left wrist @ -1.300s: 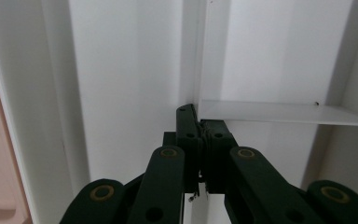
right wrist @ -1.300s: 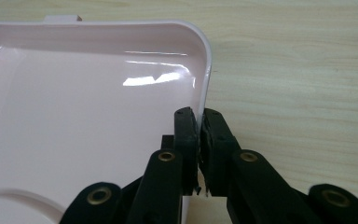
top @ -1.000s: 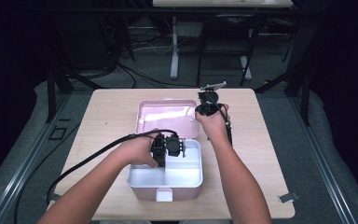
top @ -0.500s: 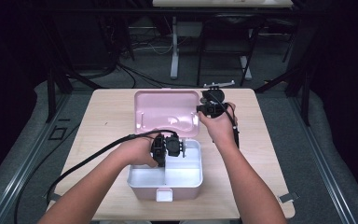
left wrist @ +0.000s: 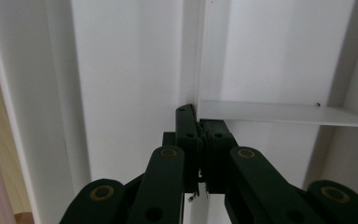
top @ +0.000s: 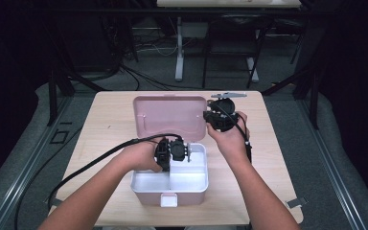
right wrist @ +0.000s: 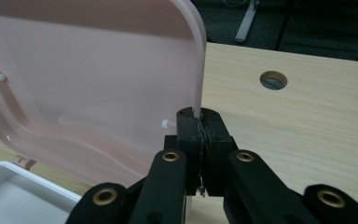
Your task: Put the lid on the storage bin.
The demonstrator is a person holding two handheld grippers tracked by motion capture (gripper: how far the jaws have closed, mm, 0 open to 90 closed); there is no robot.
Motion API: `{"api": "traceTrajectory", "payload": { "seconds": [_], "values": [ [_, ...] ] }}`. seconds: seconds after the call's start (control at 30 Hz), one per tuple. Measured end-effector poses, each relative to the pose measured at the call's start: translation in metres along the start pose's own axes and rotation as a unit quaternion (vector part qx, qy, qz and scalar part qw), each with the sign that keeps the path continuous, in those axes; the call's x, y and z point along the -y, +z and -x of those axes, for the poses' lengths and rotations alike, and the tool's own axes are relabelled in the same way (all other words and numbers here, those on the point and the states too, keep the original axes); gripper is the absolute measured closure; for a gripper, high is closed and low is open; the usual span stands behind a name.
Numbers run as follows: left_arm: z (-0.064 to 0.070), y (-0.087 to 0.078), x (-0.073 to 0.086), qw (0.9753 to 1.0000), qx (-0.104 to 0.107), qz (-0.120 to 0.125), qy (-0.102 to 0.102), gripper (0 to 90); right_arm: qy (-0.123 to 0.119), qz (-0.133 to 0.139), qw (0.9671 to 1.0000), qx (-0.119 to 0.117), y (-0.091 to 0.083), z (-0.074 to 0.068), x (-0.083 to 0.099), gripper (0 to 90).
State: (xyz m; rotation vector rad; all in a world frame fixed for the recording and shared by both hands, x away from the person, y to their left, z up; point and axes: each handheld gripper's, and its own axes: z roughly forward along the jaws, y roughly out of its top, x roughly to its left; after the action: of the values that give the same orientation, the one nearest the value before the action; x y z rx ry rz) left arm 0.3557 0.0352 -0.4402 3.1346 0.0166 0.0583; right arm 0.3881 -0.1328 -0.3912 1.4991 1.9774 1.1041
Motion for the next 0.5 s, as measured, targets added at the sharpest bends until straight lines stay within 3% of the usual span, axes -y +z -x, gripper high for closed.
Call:
{"api": "traceTrajectory", "payload": {
  "seconds": [0.17, 0.33, 0.4, 0.43, 0.5],
  "values": [
    [0.004, 0.000, 0.001, 0.9998, -0.016, 0.004, -0.005, 86.4, -0.004, 0.017, 0.9998, -0.003, -0.003, -0.001, 0.005, 88.5],
    [0.005, -0.002, 0.005, 0.9992, -0.037, 0.008, -0.014, 80.2, -0.009, 0.025, 0.9996, 0.003, -0.007, -0.003, 0.009, 88.5],
    [0.006, -0.006, 0.009, 0.9986, -0.032, 0.033, -0.027, 79.7, -0.008, 0.032, 0.9994, -0.010, -0.007, -0.002, 0.011, 88.5],
    [0.007, -0.009, 0.012, 0.9980, -0.031, 0.042, -0.036, 79.3, -0.007, 0.039, 0.9992, 0.003, -0.006, -0.003, 0.011, 88.6],
    [0.008, -0.014, 0.020, 0.9967, -0.030, 0.059, -0.047, 77.7, -0.008, 0.039, 0.9992, -0.002, -0.006, -0.003, 0.012, 88.5]
  ]
}}
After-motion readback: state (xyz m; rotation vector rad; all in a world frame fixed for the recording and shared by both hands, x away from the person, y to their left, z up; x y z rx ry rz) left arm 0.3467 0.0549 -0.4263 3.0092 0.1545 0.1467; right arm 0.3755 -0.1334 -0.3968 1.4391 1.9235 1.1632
